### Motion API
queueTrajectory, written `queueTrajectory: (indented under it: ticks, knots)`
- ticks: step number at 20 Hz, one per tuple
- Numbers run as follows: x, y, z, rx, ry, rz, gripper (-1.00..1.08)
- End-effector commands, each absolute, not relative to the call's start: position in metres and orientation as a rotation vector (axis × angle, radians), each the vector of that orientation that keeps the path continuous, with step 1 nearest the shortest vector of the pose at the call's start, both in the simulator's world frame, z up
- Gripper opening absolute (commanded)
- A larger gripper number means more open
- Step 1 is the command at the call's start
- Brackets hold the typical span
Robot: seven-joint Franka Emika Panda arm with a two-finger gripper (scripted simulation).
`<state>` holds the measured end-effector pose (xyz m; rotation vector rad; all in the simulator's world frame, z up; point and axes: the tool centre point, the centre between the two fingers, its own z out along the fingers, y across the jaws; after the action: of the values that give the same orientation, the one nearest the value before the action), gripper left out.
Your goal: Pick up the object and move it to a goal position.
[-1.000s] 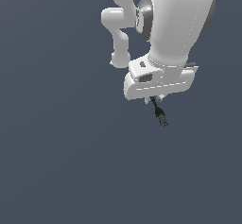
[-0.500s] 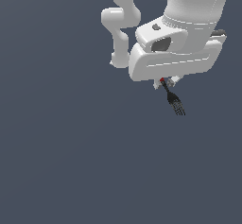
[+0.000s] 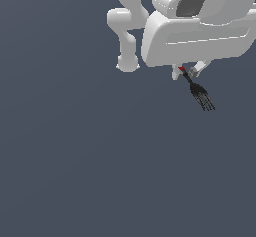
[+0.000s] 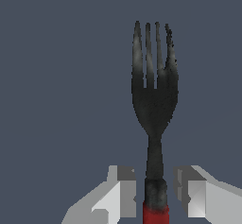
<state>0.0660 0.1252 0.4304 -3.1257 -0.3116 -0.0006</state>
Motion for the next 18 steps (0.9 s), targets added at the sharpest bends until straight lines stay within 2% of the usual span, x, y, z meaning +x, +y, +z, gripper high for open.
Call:
queueTrajectory:
  ticks: [1,18]
  knots:
    - [0.068,0.127,0.442,-3.126,-0.311,0.000,-1.00]
    - [0.077,0.131,0.473,-3.126,-0.311,0.000,-1.00]
